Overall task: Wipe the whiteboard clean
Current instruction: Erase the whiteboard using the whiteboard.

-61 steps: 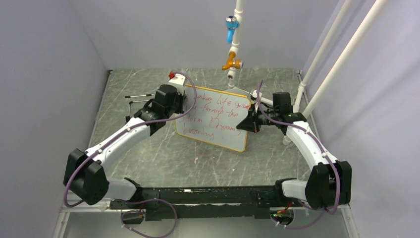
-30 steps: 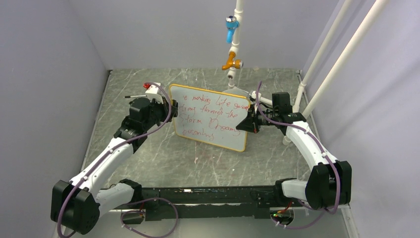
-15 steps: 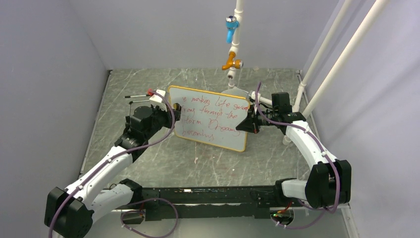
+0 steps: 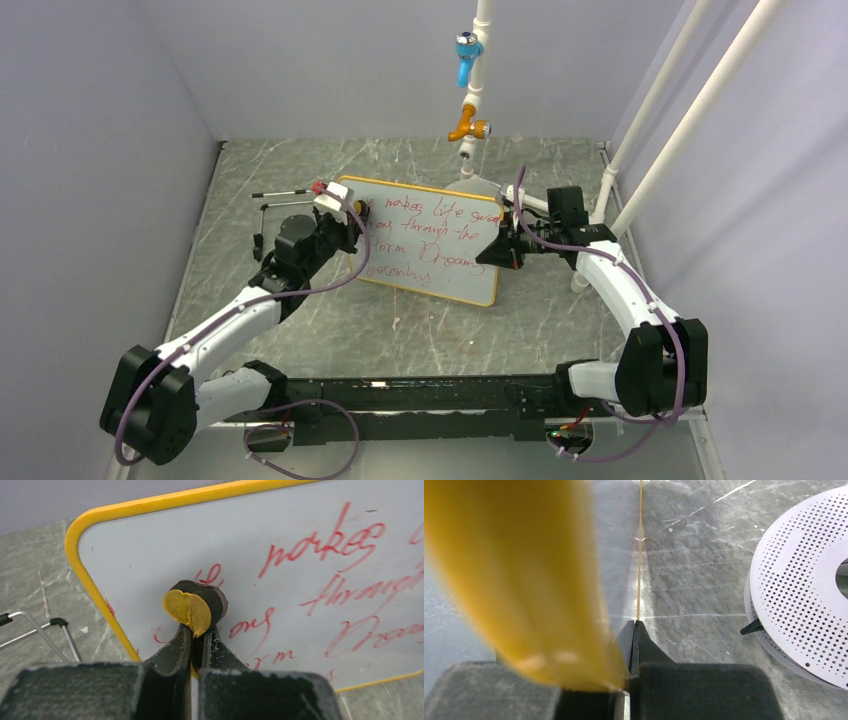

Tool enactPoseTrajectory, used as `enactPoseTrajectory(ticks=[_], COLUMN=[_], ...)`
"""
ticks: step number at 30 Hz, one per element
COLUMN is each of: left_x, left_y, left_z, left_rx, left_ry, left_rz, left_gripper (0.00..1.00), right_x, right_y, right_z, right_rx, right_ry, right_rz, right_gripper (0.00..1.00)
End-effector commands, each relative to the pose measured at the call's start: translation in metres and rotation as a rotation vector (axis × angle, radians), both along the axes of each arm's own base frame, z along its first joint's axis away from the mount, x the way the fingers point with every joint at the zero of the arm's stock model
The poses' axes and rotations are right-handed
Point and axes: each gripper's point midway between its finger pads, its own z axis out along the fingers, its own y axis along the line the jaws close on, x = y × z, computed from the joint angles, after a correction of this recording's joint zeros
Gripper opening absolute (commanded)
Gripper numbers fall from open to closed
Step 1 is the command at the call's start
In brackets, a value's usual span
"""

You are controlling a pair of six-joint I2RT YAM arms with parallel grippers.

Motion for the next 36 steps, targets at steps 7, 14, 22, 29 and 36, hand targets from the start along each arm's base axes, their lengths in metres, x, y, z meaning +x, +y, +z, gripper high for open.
enactPoseTrajectory(ticks=[7, 14, 22, 29, 36], left_x=[0.031, 0.026, 0.017, 0.023, 0.049], left_y=[0.014, 0.006, -0.001, -0.002, 0.008], left_z=[0.035, 0.054, 0.047, 0.041, 0.051], left_rx=[-0.078, -0.157, -0.110, -0.034, -0.076], left_ry=[-0.097, -0.106, -0.095, -0.096, -0.047], left_rz=[0.171, 0.133, 0.061, 0.048, 0.090], left_gripper=[0.00, 0.00, 0.00, 0.00, 0.00], right_x=[-0.003, -0.002, -0.002, -0.003, -0.004], right_y=[0.005, 0.005, 0.005, 0.005, 0.005], right_z=[0.013, 0.011, 0.012, 0.015, 0.016], right_rx=[0.018, 0.014, 0.014, 0.016, 0.015], right_ry=[-0.028, -0.026, -0.029, -0.044, -0.050], right_rz=[0.049, 0.049, 0.052, 0.052, 0.055], right_gripper=[0.00, 0.00, 0.00, 0.00, 0.00])
